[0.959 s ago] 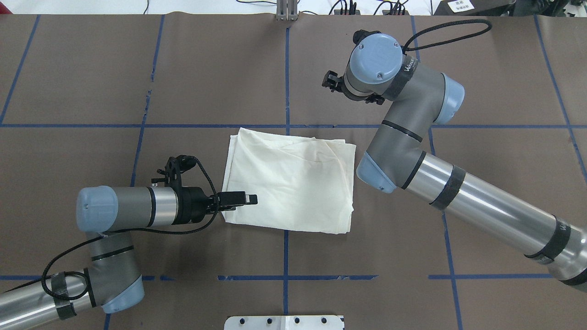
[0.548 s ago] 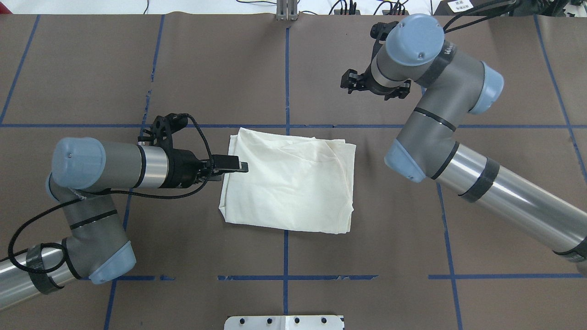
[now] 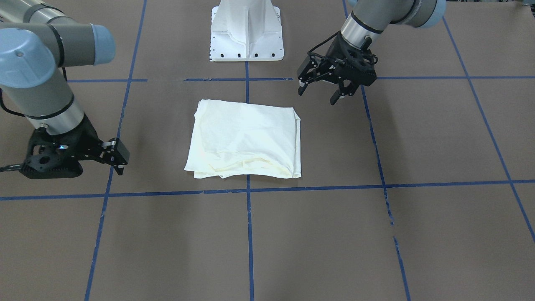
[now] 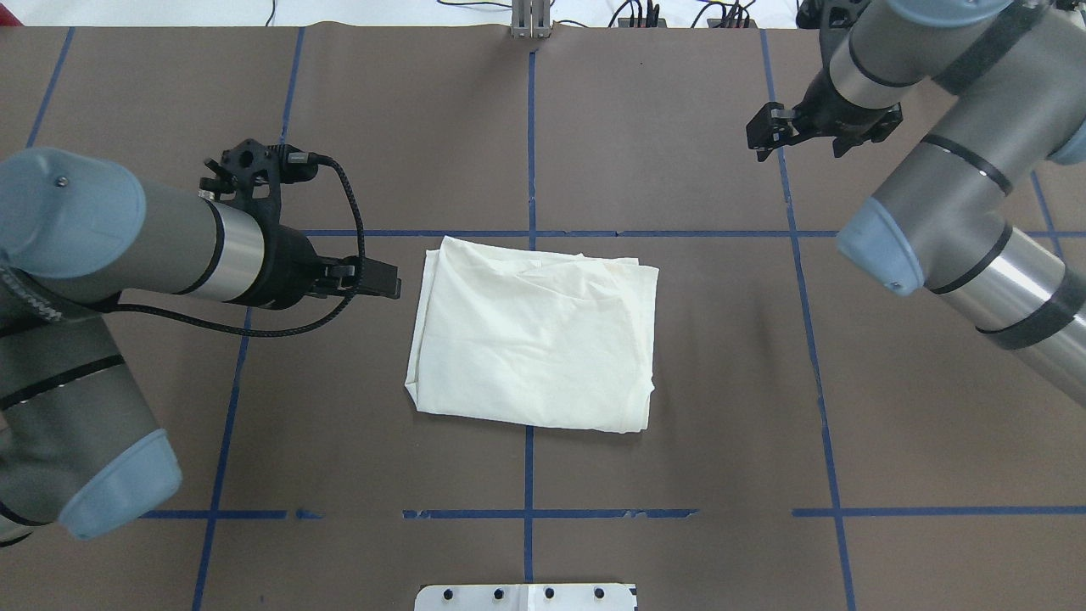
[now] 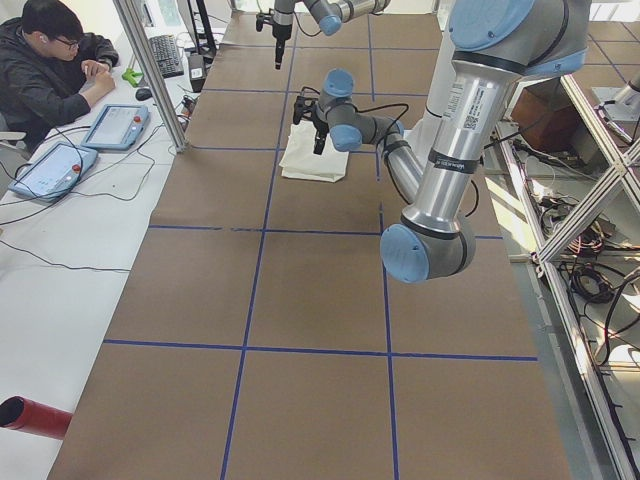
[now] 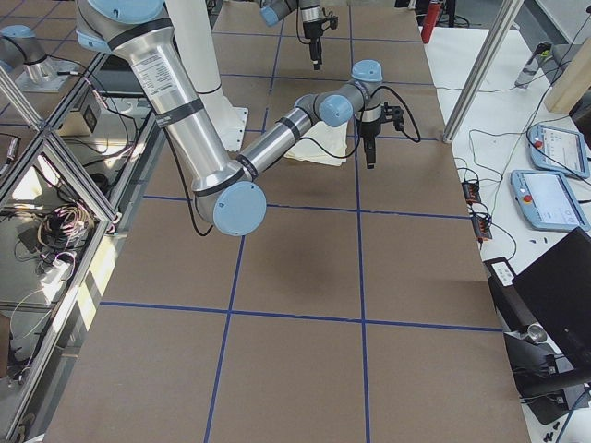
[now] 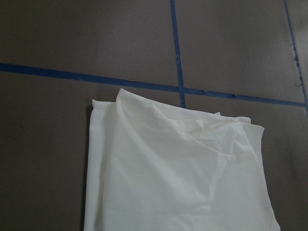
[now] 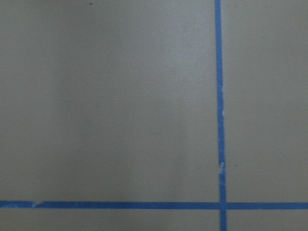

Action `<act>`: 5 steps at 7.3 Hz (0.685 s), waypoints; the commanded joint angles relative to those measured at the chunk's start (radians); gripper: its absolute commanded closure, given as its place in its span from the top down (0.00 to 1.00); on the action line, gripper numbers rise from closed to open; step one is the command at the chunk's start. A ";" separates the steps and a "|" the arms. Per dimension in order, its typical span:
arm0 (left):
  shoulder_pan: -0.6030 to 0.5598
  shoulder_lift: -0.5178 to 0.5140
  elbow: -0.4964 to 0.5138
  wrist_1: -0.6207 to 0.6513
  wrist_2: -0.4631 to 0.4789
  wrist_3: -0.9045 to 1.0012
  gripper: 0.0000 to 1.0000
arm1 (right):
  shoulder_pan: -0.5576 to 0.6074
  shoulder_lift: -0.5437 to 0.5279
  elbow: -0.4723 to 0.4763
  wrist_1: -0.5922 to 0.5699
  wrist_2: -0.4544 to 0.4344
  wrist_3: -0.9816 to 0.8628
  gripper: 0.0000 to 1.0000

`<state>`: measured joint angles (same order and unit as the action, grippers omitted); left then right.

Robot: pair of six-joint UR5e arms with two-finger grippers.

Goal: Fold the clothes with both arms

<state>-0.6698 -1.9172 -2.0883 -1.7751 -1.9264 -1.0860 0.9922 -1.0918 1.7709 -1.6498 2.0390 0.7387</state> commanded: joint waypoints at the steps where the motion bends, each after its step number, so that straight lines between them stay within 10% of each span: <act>1: -0.118 0.064 -0.094 0.193 -0.003 0.284 1.00 | 0.150 -0.124 0.051 -0.038 0.122 -0.263 1.00; 5: -0.532 0.317 -0.046 0.181 -0.229 0.858 1.00 | 0.396 -0.406 0.050 -0.031 0.213 -0.579 1.00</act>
<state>-1.0497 -1.6720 -2.1705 -1.5905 -2.0600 -0.4031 1.3241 -1.4096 1.8230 -1.6849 2.2244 0.2082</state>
